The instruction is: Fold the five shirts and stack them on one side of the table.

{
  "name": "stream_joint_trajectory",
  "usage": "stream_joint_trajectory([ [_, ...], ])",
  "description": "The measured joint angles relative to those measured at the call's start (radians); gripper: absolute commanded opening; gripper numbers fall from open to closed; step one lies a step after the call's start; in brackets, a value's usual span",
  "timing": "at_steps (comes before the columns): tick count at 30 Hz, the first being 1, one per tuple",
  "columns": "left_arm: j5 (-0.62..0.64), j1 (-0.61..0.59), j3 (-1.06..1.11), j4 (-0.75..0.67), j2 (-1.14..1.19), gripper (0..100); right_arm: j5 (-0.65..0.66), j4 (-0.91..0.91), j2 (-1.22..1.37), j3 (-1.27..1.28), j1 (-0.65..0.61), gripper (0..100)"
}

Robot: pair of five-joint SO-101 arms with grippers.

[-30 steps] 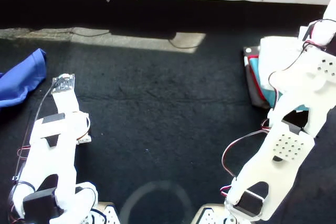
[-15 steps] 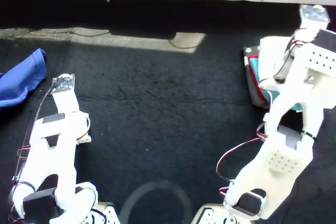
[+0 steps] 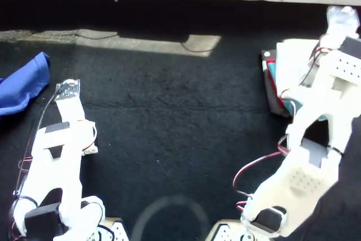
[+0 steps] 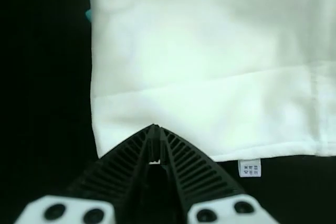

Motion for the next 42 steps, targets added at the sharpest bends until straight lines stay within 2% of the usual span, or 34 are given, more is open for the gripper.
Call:
stream_joint_trajectory([
  [5,-0.005,-0.13,-0.153,0.161,-0.137,2,0.0,0.104,-0.199,-0.089,-0.054,2.5],
  [9,-0.12,-0.316,-0.304,0.235,-0.212,15,0.0,0.115,-0.361,-0.055,-0.121,16.1],
  [12,-0.233,-0.47,-0.348,0.229,-0.213,22,0.0,0.117,-0.473,0.014,-0.176,20.9],
  [16,-0.342,-0.657,-0.41,0.14,-0.117,23,0.0,0.117,-0.594,0.121,-0.272,20.1],
  [20,-0.37,-0.767,-0.563,0.071,0.106,23,0.0,0.117,-0.66,0.247,-0.367,20.1],
  [25,-0.371,-0.813,-0.927,0.08,0.488,23,0.0,0.117,-0.672,0.35,-0.442,20.1],
  [32,-0.374,-0.815,-1.505,0.23,0.934,23,0.0,0.117,-0.675,0.37,-0.445,20.1],
  [37,-0.407,-0.815,-1.809,0.318,1.185,21,0.0,0.117,-0.675,0.37,-0.445,20.1],
  [39,-0.428,-0.815,-1.9,0.367,1.26,16,0.0,0.117,-0.675,0.37,-0.445,20.1],
  [42,-0.434,-0.809,-2.016,0.46,1.332,0,0.0,0.117,-0.675,0.37,-0.445,20.1],
])
